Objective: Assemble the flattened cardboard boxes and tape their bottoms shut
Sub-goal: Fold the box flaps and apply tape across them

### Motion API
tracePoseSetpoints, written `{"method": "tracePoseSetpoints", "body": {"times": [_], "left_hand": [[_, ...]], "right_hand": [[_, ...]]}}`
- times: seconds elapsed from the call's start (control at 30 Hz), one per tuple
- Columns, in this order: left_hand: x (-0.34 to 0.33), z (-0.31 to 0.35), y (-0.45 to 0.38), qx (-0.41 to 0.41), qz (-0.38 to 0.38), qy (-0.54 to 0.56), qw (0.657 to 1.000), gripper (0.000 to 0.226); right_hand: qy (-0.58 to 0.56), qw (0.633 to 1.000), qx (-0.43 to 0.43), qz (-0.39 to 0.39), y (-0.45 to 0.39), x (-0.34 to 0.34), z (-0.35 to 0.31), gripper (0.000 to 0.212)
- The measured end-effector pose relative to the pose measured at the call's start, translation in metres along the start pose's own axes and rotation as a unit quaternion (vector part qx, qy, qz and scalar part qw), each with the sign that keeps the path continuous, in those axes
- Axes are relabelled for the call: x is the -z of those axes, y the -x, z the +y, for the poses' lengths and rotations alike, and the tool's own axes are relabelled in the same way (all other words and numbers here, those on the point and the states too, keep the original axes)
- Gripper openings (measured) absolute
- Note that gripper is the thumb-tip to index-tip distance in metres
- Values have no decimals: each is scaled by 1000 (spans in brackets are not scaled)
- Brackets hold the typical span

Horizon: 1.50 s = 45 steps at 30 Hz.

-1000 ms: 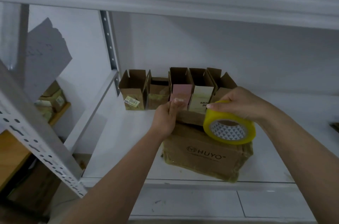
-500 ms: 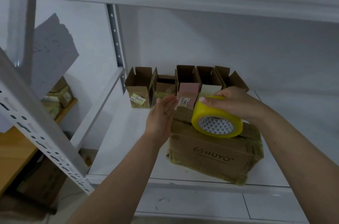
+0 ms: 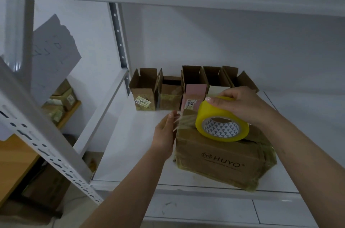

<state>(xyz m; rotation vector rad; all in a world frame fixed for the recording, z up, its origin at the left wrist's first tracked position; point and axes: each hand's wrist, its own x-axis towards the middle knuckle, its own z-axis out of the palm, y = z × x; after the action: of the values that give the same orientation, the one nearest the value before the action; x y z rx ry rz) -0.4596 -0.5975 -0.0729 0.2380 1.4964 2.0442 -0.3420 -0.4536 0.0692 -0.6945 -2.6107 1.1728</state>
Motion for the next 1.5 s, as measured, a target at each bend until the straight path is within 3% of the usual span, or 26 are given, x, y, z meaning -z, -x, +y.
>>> {"method": "tracePoseSetpoints", "body": {"times": [0.1, 0.2, 0.37, 0.47, 0.6, 0.8, 0.87, 0.97, 1.03, 1.13, 1.2, 1.27, 1.37, 1.5], "left_hand": [[-4, -2, 2, 19, -16, 4, 1000, 24], [-4, -8, 3, 61, -26, -14, 998, 34], [-4, -9, 4, 171, -19, -27, 985, 49], [-6, -10, 4, 179, -18, -3, 984, 53], [-6, -16, 5, 208, 62, 16, 976, 51], [-2, -29, 0, 202, 72, -59, 975, 25], [2, -29, -8, 164, 65, -124, 976, 22], [8, -7, -12, 21, 61, -208, 976, 29], [10, 20, -7, -122, -27, -244, 962, 44], [-2, 47, -6, -249, -261, -363, 859, 88], [-18, 47, -6, -264, -330, -420, 803, 107], [-30, 39, -5, -262, -312, -462, 788, 118], [-31, 29, -7, -255, -263, -483, 795, 119], [-33, 30, -11, -256, -253, -496, 790, 114]], "right_hand": [[0, 1000, -5, 0, -3, 0, 1, 62], [-21, 1000, -13, 0, -2, -3, 1, 58], [-70, 997, -11, 25, 1, -9, 4, 19], [-70, 997, -12, 26, 0, -9, 6, 13], [-82, 996, -21, 25, 0, -9, 7, 16], [-85, 996, -30, 10, 0, -9, 7, 43], [-83, 996, -35, 5, -1, -8, 8, 50], [-77, 996, -37, -9, -3, -8, 9, 57], [-76, 996, -35, -16, -2, -7, 10, 60], [-67, 997, -21, -30, -4, -6, 11, 59], [-61, 997, -16, -34, -3, -6, 10, 59], [-63, 997, -12, -37, -3, -4, 13, 59], [-134, 990, -24, -27, -2, 2, 26, 60], [-357, 931, -77, -3, 2, -6, 60, 106]]}}
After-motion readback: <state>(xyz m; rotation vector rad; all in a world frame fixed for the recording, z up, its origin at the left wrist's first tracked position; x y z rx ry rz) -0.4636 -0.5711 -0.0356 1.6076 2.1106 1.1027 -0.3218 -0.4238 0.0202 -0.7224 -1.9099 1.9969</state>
